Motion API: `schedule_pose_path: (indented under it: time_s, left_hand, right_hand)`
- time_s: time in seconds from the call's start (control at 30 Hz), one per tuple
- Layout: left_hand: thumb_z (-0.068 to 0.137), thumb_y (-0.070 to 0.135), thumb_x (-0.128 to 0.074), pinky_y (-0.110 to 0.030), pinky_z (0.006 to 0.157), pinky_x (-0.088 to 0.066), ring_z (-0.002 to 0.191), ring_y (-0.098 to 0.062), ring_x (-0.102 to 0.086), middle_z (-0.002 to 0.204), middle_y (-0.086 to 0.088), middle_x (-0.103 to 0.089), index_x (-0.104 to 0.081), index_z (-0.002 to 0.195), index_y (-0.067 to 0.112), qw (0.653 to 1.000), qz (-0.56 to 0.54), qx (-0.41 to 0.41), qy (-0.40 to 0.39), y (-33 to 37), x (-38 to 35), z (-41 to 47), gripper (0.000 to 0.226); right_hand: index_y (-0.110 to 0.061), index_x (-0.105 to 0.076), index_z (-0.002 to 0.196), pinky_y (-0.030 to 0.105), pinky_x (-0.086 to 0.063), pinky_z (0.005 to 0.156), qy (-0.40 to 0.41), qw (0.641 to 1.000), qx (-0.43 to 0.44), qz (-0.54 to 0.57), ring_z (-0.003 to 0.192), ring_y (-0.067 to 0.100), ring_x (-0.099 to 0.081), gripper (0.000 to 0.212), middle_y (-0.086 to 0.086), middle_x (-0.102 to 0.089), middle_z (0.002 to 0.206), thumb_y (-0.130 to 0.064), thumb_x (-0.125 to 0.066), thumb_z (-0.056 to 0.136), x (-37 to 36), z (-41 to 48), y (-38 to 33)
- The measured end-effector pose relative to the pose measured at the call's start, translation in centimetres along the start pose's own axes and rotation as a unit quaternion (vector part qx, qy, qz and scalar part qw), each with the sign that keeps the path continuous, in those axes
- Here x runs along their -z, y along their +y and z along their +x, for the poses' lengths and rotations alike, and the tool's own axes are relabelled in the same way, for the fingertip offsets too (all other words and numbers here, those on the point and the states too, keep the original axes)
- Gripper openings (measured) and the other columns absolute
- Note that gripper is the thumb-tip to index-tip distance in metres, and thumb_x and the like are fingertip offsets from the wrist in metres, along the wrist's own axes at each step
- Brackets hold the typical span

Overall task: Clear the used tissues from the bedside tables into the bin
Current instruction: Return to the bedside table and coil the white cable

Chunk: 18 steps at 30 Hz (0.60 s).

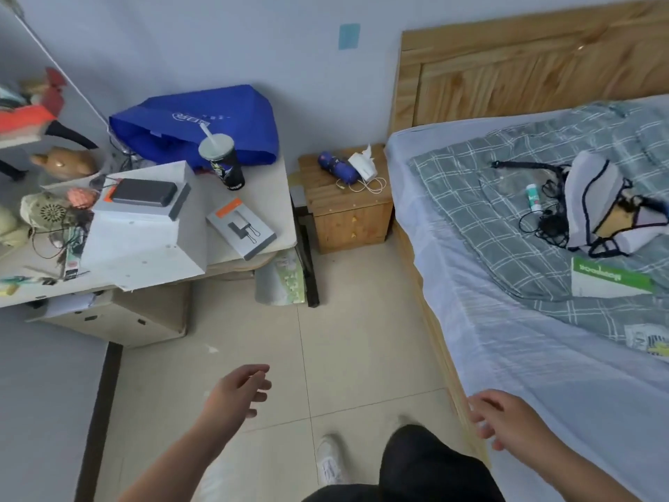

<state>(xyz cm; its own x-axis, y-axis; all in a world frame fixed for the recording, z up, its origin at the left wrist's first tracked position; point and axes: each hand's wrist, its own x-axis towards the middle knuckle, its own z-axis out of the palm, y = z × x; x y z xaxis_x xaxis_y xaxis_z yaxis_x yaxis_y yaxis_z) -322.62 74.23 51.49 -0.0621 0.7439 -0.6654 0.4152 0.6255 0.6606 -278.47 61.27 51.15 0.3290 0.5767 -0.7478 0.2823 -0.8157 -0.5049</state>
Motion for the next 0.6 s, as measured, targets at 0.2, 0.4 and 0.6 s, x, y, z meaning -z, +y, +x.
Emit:
schedule_pose_path:
  time_s: [0.2,0.4,0.6]
  left_hand:
    - [0.107,0.022,-0.057,-0.037,0.073,-0.055,0.093,-0.025,-0.073,0.101,-0.005,-0.08,-0.076,0.112,0.026,0.999,0.005,-0.034,0.001,11.3,-1.5,9.5,0.02]
    - [0.105,0.02,-0.061,-0.036,0.067,-0.055,0.085,-0.025,-0.075,0.097,-0.008,-0.082,-0.079,0.106,0.024,0.999,-0.005,0.019,0.04,17.4,-4.7,15.2,0.018]
    - [0.105,0.026,-0.061,-0.035,0.065,-0.053,0.08,-0.026,-0.073,0.086,-0.005,-0.082,-0.081,0.101,0.02,0.996,-0.021,0.065,0.054,21.9,-7.2,18.4,0.021]
  right_hand:
    - [-0.012,-0.076,0.091,0.031,-0.046,0.053,0.019,0.998,-0.057,0.031,0.057,0.021,-0.063,0.016,0.01,-0.078,0.081,-0.017,-0.063,0.1,3.9,8.1,-2.4]
    - [-0.017,-0.075,0.091,0.03,-0.048,0.054,-0.011,1.0,-0.016,0.018,0.057,0.016,-0.065,0.017,0.007,-0.078,0.086,-0.027,-0.064,0.099,9.4,19.7,-12.4]
    - [-0.021,-0.073,0.092,0.03,-0.048,0.054,-0.025,0.995,0.087,-0.031,0.062,0.015,-0.067,0.016,0.003,-0.077,0.089,-0.028,-0.061,0.099,15.0,28.7,-27.7]
